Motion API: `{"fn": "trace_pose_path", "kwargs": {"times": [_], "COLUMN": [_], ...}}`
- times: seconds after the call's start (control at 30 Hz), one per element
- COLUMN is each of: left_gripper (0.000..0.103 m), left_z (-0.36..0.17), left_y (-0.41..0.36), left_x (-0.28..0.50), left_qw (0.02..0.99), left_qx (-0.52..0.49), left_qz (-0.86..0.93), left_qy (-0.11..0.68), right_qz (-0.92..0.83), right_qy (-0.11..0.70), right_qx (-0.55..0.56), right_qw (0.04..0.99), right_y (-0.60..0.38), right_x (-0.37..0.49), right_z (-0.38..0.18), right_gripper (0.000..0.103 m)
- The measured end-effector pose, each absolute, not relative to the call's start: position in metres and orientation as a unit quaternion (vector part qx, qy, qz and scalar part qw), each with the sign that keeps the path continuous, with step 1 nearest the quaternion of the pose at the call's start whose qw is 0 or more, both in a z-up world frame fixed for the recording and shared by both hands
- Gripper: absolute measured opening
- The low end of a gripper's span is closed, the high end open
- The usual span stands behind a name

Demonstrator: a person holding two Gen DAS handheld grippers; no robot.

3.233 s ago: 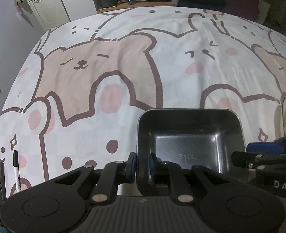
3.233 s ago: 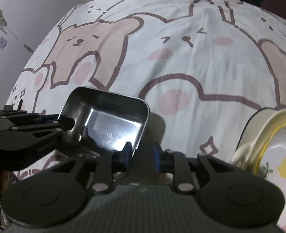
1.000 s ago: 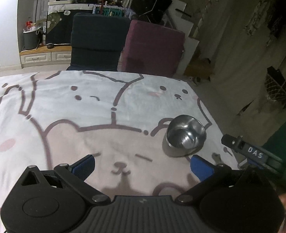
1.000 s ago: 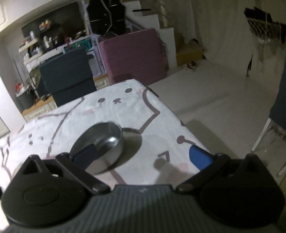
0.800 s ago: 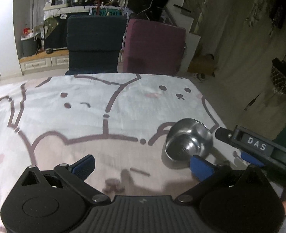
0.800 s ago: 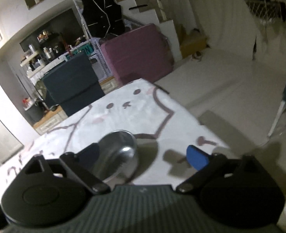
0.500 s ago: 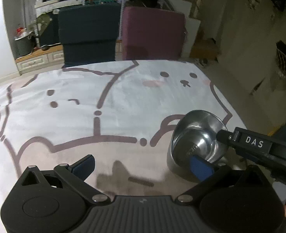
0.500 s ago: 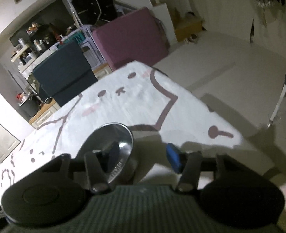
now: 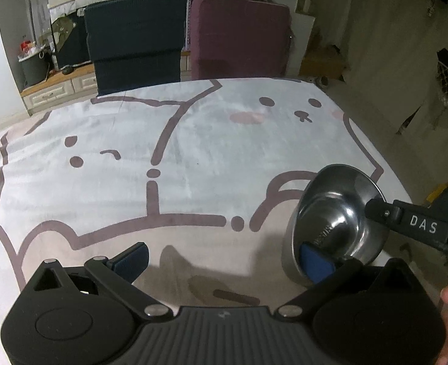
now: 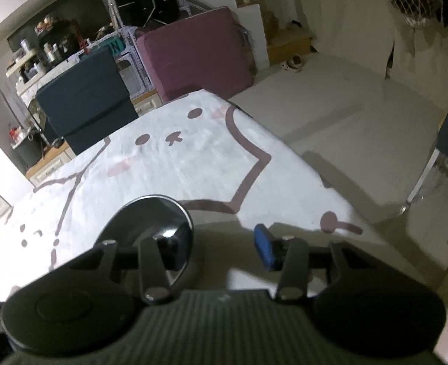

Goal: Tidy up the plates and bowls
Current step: 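Close both grippers on the rim of the round steel bowl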

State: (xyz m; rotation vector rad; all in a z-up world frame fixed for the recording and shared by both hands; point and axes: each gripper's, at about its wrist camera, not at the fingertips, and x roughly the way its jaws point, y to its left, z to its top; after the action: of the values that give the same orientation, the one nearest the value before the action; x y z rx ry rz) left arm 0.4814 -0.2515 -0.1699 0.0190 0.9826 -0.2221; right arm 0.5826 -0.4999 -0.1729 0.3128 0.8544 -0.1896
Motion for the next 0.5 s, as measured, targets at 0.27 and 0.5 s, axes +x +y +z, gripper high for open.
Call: {"fn": "trace_pose_path", "kwargs": {"times": [0.27,0.5], "left_gripper": [0.083,0.040], "left_z": [-0.169,-0.169], "left_y": [-0.244,-0.247], "left_x": [0.472,0.462], "left_qw": [0.873,0.857], "left_qx": [-0.014,-0.037], "left_qz": [-0.127,-0.168], "left_qy": [0.471,0.485], "right_qz": [-0.067,-0.042], "right_qy": [0.422,0.438], "right_qx": [0.091,0.061], "right_qw": [0.900,0.896], "right_y": [-0.486,-0.474], "right_x": [0.577,0.570], "right_z": [-0.168,-0.162], "right_gripper": [0.030,0.005]}}
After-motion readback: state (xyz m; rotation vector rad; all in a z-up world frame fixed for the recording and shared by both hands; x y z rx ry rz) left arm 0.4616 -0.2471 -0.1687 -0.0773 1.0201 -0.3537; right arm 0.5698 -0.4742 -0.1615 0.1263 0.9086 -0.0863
